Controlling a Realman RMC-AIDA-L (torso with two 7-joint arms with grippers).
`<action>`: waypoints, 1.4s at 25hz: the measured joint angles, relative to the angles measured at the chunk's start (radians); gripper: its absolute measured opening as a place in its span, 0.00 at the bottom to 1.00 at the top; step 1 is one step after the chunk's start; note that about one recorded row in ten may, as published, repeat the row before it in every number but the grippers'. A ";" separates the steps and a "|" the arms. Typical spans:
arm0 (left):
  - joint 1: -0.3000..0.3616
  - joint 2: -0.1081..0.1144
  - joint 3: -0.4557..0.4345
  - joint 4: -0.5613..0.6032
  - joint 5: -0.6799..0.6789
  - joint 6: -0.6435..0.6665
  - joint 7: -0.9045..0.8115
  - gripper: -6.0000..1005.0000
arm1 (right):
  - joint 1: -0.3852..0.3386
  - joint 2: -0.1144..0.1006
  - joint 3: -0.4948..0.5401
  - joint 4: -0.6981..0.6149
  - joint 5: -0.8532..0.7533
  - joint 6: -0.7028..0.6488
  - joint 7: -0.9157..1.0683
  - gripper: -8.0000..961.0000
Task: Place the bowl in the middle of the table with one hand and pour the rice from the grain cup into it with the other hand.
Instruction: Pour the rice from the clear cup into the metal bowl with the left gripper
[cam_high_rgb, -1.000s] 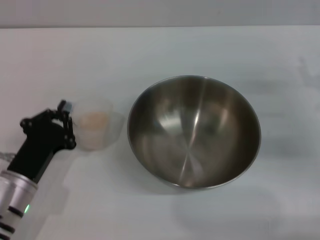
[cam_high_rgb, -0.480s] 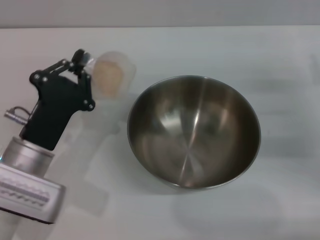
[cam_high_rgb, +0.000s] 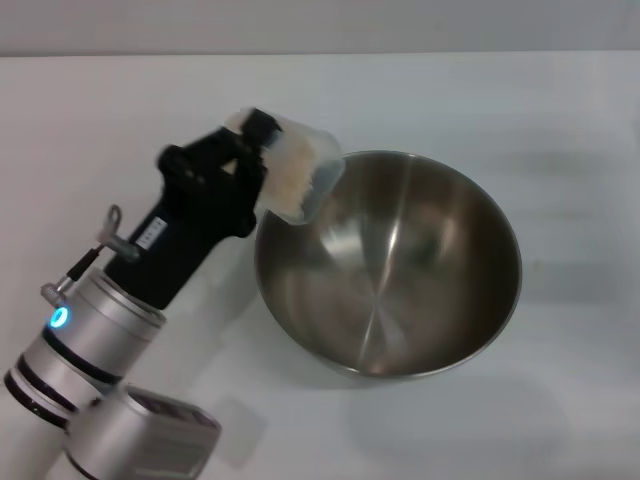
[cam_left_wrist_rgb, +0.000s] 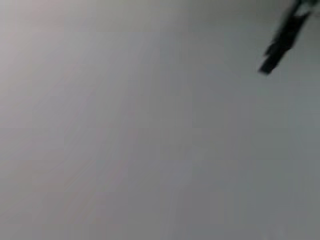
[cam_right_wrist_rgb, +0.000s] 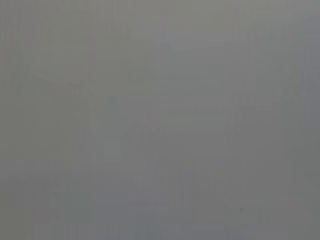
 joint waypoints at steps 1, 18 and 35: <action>0.000 0.000 0.000 0.000 0.000 0.000 0.000 0.04 | 0.000 0.000 0.000 0.000 0.000 0.000 0.000 0.61; -0.016 0.000 0.039 -0.018 0.103 -0.067 0.556 0.04 | 0.013 -0.004 0.009 0.002 0.000 0.018 -0.001 0.61; -0.031 0.000 0.063 -0.012 0.153 -0.069 0.877 0.04 | 0.014 -0.009 0.009 -0.001 0.000 0.035 -0.047 0.61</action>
